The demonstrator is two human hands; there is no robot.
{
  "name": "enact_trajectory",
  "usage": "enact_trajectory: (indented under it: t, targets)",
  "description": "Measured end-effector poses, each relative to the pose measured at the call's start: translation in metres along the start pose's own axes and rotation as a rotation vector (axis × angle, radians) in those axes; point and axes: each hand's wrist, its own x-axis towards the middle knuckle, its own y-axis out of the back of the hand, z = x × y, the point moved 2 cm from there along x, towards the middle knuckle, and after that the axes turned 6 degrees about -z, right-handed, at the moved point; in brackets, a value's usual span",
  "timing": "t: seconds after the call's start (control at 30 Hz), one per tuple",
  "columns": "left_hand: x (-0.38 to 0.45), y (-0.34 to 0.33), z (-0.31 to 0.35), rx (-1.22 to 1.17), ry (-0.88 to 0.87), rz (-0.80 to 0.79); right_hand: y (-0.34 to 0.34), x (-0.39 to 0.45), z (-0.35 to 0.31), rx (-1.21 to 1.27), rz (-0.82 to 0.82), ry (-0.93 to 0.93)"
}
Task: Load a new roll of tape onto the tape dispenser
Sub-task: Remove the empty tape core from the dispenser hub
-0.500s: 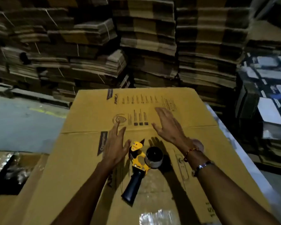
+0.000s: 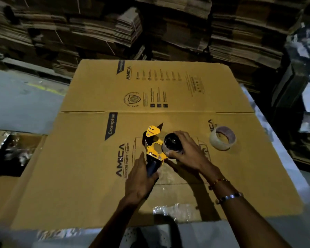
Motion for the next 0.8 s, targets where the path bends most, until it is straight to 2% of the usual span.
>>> enact_trajectory:
  t: [0.27,0.43,0.6,0.8]
  targets:
    - [0.009,0.019,-0.002,0.279,-0.041,0.011,-0.021,-0.003,0.017,0.130,0.139,0.086]
    - [0.013,0.023,0.000,0.622,-0.098,0.233,-0.033,-0.001,0.024,0.287,0.127,0.167]
    - [0.021,0.018,-0.014,0.734,-0.234,0.399,-0.049,0.004,0.035,0.380,0.143,0.226]
    - [0.028,0.017,-0.030,0.802,-0.348,0.458,-0.056,0.009,0.043,0.414,0.117,0.278]
